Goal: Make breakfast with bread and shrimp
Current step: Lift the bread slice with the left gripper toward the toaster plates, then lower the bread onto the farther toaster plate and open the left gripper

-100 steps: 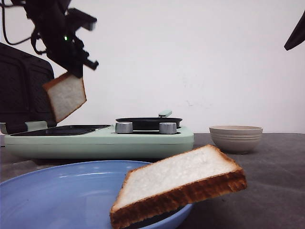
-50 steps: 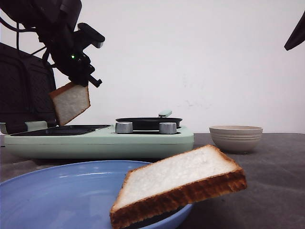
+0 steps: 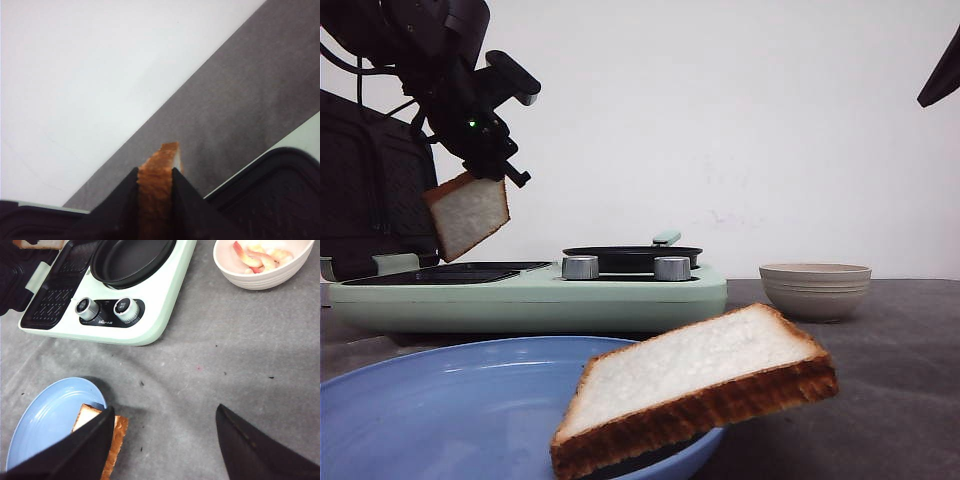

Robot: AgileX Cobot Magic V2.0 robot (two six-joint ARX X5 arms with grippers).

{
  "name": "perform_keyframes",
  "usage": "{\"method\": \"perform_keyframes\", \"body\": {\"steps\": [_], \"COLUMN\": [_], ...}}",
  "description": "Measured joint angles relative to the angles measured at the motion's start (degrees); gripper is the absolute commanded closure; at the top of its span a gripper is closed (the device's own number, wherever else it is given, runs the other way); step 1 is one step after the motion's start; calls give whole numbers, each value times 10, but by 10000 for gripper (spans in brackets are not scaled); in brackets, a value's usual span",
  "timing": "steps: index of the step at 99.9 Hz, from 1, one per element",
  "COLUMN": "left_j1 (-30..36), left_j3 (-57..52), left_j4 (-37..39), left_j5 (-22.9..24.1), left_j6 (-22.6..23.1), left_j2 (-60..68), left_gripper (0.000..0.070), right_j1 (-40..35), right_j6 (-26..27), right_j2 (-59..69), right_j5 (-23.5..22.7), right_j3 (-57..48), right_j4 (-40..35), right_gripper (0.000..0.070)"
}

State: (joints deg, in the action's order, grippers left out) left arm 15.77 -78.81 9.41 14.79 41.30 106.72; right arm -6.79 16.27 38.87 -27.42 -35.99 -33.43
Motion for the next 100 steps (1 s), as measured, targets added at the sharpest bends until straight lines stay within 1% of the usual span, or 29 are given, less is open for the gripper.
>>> {"method": "perform_keyframes", "body": {"steps": [36,47,59,64,71,79,86,100], "left_j1": [-6,-6,-6,-6,-5,-5,-5,-4], "left_j3": [0,-1,-1,-1,-1,-1,-1,-1], "left_j4": [-5,-33,-71,-85,-101,-113,-118,-130], "left_j5": [-13,-26,-28,-30,-33,-34,-37,-41], "left_j6": [8,8,8,8,8,8,8,8], "left_j2": [5,5,5,5,5,5,5,5], "left_gripper": [697,697,693,662,649,581,543,538], "right_j1": [0,0,0,0,0,0,0,0], "right_j6": [0,0,0,-2,-6,-9,-10,-10], "right_j2": [0,0,0,0,0,0,0,0], "right_j5": [0,0,0,0,0,0,0,0], "right_j3": [0,0,0,0,0,0,0,0], "right_j4": [0,0,0,0,0,0,0,0], "right_gripper": [303,303,303,303,303,303,303,303]}}
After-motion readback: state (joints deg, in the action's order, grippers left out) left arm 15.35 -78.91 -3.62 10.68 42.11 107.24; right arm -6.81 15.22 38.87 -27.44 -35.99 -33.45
